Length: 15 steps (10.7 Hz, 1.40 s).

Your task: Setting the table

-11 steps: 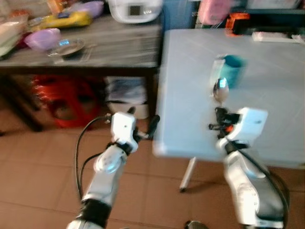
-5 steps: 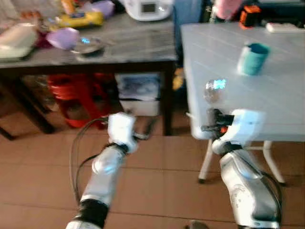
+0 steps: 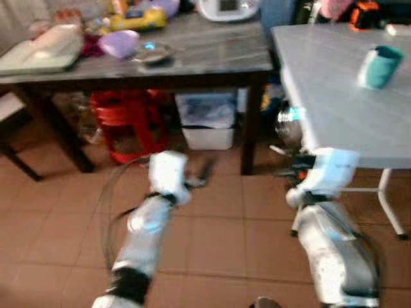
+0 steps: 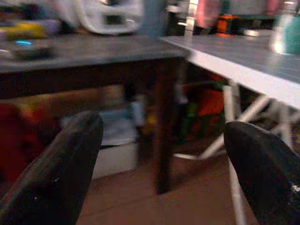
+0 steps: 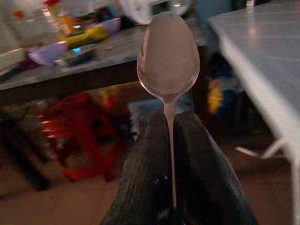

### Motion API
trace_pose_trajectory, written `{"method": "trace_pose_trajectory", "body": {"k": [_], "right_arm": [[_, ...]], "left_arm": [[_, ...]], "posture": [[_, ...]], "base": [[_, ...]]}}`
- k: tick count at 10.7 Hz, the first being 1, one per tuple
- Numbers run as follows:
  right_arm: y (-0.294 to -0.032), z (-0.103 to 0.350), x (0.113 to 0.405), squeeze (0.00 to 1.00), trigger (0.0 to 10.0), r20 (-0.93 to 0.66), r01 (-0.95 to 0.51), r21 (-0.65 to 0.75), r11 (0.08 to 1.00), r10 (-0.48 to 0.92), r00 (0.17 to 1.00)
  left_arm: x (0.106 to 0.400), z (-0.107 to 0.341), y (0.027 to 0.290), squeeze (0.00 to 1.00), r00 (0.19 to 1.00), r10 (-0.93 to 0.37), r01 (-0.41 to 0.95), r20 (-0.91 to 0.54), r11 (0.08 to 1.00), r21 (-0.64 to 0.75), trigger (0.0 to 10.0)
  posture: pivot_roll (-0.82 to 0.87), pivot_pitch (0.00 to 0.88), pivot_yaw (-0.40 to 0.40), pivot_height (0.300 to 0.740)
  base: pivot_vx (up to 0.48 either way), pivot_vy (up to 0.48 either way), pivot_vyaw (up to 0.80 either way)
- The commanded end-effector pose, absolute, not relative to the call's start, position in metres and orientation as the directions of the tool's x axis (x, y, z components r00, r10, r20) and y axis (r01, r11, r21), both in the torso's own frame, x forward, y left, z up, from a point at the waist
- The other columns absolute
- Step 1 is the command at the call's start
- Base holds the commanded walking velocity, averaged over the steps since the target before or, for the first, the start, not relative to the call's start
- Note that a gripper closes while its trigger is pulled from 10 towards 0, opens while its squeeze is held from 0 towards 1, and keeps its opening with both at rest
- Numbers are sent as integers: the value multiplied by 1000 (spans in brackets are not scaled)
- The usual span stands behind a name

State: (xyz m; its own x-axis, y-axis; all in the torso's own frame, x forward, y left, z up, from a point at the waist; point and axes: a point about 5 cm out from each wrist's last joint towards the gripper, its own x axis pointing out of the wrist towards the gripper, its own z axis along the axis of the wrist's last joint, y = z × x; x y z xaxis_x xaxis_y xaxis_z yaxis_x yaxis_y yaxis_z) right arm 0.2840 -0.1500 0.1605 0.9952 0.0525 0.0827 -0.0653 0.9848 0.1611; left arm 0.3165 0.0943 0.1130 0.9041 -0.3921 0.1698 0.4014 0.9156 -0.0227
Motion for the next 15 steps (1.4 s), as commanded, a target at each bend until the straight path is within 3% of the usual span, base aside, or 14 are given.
{"method": "trace_pose_trajectory", "body": {"k": [1, 6, 15], "right_arm": [[-155, 163, 284, 0, 10000, 94, -51, 156, 986, 37, 995], [-157, 160, 283, 0, 10000, 91, -46, 149, 988, 33, 995], [-157, 156, 282, 0, 10000, 86, -50, 141, 989, 38, 996]], "left_arm": [[316, 114, 88, 0, 898, -404, 414, 175, 910, -25, 10000], [316, 116, 90, 0, 893, -409, 426, 186, 903, -62, 10000], [314, 115, 88, 0, 880, -436, 455, 190, 888, -70, 10000]], "posture": [[-265, 117, 102, 740], [-266, 115, 102, 740], [-263, 111, 102, 740]], "base": [[0, 420, 0], [0, 83, 0], [327, 0, 0]]}}
